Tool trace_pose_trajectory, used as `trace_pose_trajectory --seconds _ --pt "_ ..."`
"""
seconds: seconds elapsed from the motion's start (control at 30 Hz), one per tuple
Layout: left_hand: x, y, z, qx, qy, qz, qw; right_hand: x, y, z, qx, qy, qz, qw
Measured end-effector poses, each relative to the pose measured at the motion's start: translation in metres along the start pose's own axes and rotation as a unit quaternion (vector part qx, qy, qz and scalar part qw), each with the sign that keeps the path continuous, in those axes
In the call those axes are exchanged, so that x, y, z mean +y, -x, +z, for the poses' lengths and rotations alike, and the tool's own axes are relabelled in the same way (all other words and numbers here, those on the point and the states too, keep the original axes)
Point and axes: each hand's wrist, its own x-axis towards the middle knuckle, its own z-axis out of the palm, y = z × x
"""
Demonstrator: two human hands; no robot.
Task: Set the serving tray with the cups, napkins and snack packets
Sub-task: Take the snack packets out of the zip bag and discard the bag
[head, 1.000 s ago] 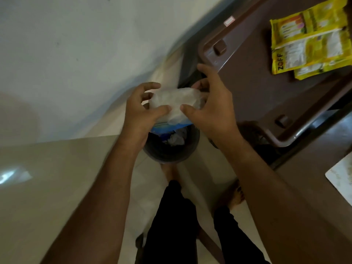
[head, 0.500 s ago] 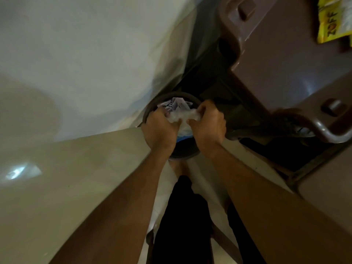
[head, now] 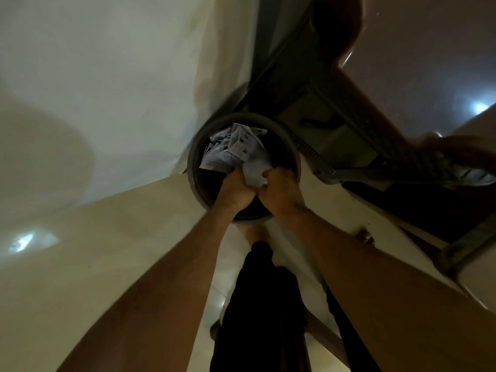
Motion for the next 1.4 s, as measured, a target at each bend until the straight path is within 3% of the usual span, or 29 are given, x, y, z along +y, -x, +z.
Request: trace_pose_trajectory --seconds 0.2,0.37,0.53,1.03,1.4 --pt "0.015 0.015 -0.007 0.016 -0.034 0.018 0.999 0.0 0.006 -0.021 0.012 -0.013 -0.035 0.999" --pt "0.035 0.042 -0.022 0.135 -0.226 0.094 0.96 0.002 0.018 -0.039 0.068 0.182 -0.117 0.974" --pt "0.054 0.076 -0.04 0.2 -0.252 0.131 0.938 0.0 0.047 -0.07 0.115 0.267 -0.176 0.94" --pt "0.118 0.206 -0.093 0.34 -0.246 0.188 0.888 -0.038 0.15 -0.163 0.188 0.272 -0.284 0.9" --pt "0.204 0.216 -0.086 0.345 -0.251 0.253 0.868 0.002 0.165 -0.244 0.313 0.221 -0.226 0.895"
